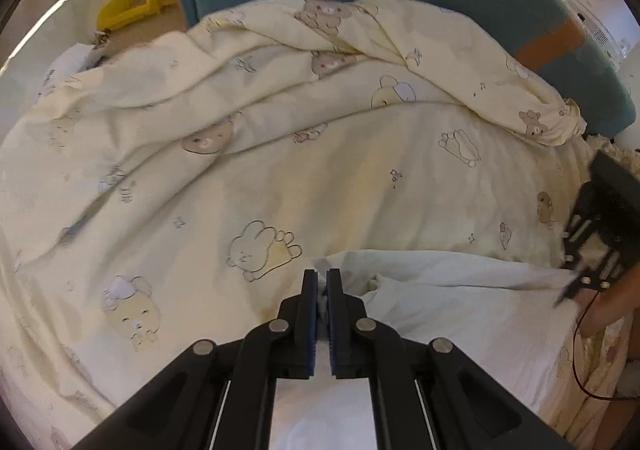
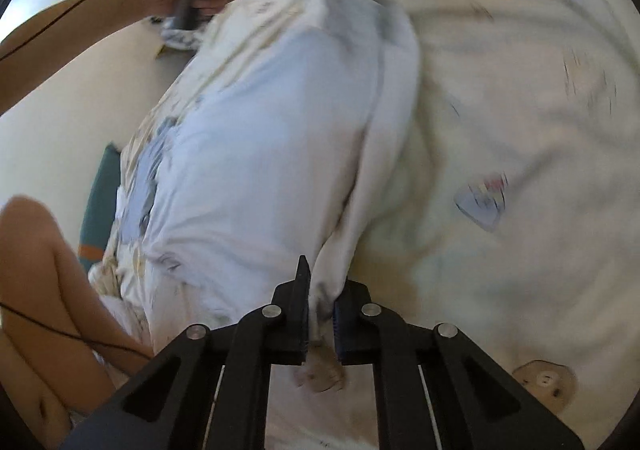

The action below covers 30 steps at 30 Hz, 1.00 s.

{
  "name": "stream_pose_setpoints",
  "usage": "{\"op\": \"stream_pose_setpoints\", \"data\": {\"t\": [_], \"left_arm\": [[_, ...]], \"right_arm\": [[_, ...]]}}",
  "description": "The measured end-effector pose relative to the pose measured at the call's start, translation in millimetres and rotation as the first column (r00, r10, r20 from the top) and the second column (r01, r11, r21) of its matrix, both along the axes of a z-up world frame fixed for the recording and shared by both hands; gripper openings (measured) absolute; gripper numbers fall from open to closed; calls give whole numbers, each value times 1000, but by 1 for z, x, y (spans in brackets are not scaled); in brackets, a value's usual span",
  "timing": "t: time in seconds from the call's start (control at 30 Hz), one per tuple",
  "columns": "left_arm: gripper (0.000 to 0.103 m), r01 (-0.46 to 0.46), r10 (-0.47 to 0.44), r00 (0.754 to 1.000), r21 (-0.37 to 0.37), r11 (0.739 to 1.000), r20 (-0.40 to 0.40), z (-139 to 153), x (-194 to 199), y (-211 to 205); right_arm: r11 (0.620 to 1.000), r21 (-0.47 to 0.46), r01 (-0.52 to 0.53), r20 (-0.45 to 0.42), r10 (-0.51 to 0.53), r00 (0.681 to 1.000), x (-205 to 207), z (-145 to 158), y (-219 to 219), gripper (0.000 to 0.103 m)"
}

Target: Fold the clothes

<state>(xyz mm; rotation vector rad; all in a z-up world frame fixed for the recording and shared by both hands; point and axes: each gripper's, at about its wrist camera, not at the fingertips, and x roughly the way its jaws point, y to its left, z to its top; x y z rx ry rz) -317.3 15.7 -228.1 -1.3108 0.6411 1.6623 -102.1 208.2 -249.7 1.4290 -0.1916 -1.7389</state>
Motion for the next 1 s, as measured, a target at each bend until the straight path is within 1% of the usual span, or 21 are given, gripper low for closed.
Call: {"op": "stream_pose_setpoints", "data": {"t": [0.07,0.17,0.2,0.27,0.33,0.43,0.53,0.57,0.63,0.73,0.8,0.87,1.0], "left_arm": [[4,-22,22,1000,26,999,-17,8,4,-11],[4,-72,74,996,69,995,-38,26,8,-27],[4,-88,92,995,83,993,-45,32,10,-33],[4,-105,109,993,82,991,-50,39,14,-47],[4,-118,123,991,94,989,-55,46,19,-58],[4,-143,151,986,109,984,-70,58,26,-81],[3,-163,175,981,126,979,-90,71,34,-102],[3,-186,200,976,152,971,-81,78,36,-114],[3,-204,223,970,177,963,-100,92,43,-132],[3,-227,258,958,213,950,-129,112,54,-158],[3,-241,278,949,223,944,-151,124,65,-180],[3,-275,318,934,242,931,-161,135,77,-210],[3,-345,398,900,266,900,-176,146,107,-274]], "right_arm": [[1000,-4,-28,-23,28,999,2,19,-4,9],[994,27,-110,-70,112,991,6,44,-21,9],[991,34,-131,-79,134,988,8,48,-21,9],[981,82,-174,-107,183,977,10,57,-28,9],[981,81,-178,-102,186,977,11,61,-32,9],[981,65,-181,-110,188,976,11,75,-37,9],[976,60,-207,-109,213,971,15,91,-47,9],[971,65,-231,-116,237,964,18,99,-53,9],[959,67,-277,-124,283,951,24,112,-67,9],[928,78,-365,-132,372,919,34,135,-103,9],[903,85,-422,-136,430,892,41,151,-128,9],[858,95,-504,-144,513,846,54,165,-160,9],[772,117,-625,-154,636,756,84,180,-223,9]]}}
